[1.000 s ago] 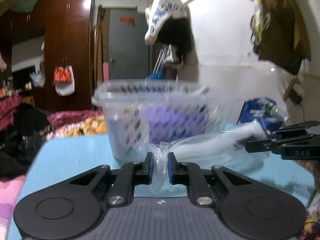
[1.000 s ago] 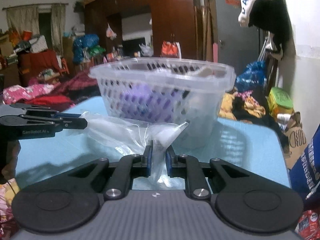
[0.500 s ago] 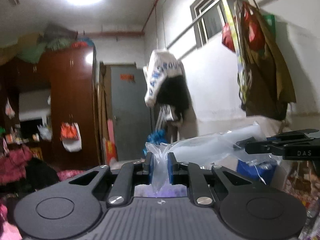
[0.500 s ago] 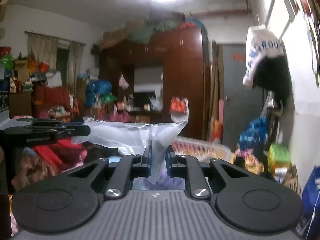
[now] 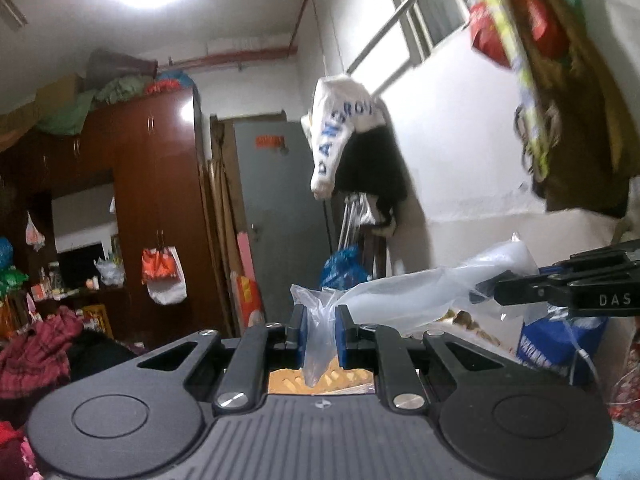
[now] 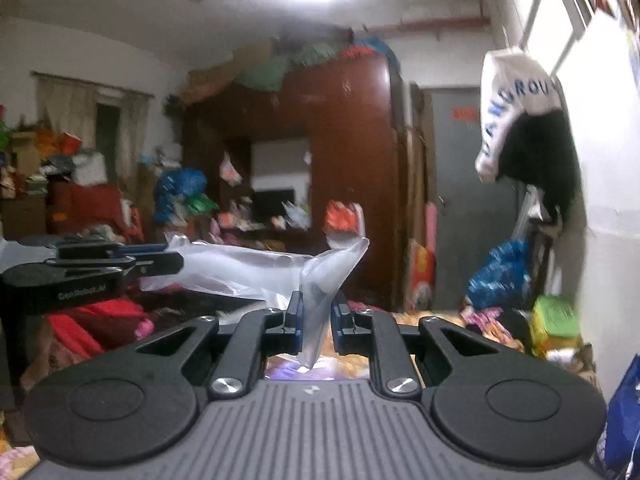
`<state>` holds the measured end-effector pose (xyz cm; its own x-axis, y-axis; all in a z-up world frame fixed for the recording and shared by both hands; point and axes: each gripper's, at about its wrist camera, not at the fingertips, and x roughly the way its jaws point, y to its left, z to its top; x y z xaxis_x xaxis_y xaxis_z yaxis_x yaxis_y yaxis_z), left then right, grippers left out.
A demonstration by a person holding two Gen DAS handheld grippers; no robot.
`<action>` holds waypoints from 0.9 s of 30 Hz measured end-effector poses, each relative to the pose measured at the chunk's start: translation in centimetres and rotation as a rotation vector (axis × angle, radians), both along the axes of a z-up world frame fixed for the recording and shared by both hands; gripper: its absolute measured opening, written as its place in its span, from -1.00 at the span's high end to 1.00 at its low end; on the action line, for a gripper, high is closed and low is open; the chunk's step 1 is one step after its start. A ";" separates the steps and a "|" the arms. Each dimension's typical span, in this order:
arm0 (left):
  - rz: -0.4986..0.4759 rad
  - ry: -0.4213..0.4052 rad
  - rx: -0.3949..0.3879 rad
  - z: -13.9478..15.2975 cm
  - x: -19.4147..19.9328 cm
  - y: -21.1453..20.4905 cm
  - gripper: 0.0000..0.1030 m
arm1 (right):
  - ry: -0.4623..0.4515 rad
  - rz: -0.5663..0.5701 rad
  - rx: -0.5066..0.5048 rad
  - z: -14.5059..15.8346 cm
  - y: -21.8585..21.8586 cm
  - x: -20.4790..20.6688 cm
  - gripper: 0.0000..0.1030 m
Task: Organize objects
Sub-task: 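Lift the plastic bag over the basket and open both tools inside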
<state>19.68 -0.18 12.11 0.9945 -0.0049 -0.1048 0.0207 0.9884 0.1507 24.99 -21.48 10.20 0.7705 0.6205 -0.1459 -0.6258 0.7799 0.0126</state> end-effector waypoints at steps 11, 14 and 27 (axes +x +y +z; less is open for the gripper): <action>0.105 0.242 -0.046 -3.9 10.6 2.3 0.65 | 0.164 -0.092 -0.143 -4.1 4.3 7.7 0.70; 0.101 0.305 -0.049 -4.8 11.5 2.6 0.64 | 0.229 -0.119 -0.157 -4.8 4.2 7.5 0.70; 0.095 0.202 0.040 -5.2 7.6 1.2 -0.74 | 0.192 -0.176 -0.114 -3.4 2.6 5.3 -0.86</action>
<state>27.32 1.03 6.88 0.9492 0.0956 -0.2999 -0.0381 0.9807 0.1919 30.28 -18.92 6.77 0.8165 0.4507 -0.3608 -0.4750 0.8797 0.0238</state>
